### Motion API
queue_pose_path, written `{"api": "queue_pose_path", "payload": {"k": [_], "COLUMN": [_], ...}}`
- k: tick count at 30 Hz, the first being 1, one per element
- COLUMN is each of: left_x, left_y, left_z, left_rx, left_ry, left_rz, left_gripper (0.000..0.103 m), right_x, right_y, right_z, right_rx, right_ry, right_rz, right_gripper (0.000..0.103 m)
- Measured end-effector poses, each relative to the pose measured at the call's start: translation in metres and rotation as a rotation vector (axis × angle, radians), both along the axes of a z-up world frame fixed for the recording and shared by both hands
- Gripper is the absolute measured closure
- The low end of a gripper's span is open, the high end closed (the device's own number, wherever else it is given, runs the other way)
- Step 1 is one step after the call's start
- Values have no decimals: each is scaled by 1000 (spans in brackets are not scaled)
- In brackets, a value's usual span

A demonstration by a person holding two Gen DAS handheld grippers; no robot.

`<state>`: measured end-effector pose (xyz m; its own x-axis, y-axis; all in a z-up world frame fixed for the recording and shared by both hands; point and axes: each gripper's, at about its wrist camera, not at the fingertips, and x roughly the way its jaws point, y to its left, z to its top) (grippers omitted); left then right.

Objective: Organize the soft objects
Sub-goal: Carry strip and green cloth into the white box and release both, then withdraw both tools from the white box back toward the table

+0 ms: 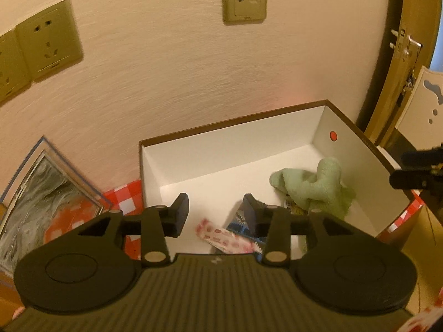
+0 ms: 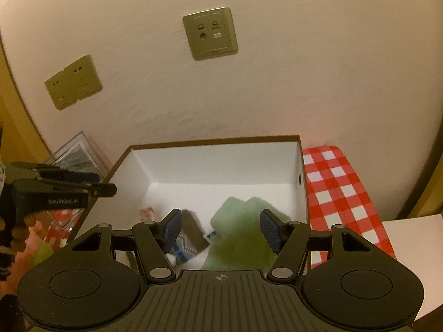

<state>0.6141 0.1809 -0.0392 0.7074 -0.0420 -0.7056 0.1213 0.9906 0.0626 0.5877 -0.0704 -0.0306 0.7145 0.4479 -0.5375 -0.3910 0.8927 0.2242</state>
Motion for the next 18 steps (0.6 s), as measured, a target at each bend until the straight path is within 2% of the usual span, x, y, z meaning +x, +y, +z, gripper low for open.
{"api": "queue_pose_path", "payload": {"k": [9,18], "left_x": [-46,-116], "left_y": [18,16], "left_z": [36,72], "left_rx": [-67,-91], "left_ry": [-38,-86], "left_rz": [61,89], "left_gripper": [62,62], "right_x": [-41,-94], "right_y": [-3,-14], "right_z": [3,14], "right_rx": [-2,32], "right_ry": [-12,-38], "right_rz": [49,68], "right_gripper": [41,41]}}
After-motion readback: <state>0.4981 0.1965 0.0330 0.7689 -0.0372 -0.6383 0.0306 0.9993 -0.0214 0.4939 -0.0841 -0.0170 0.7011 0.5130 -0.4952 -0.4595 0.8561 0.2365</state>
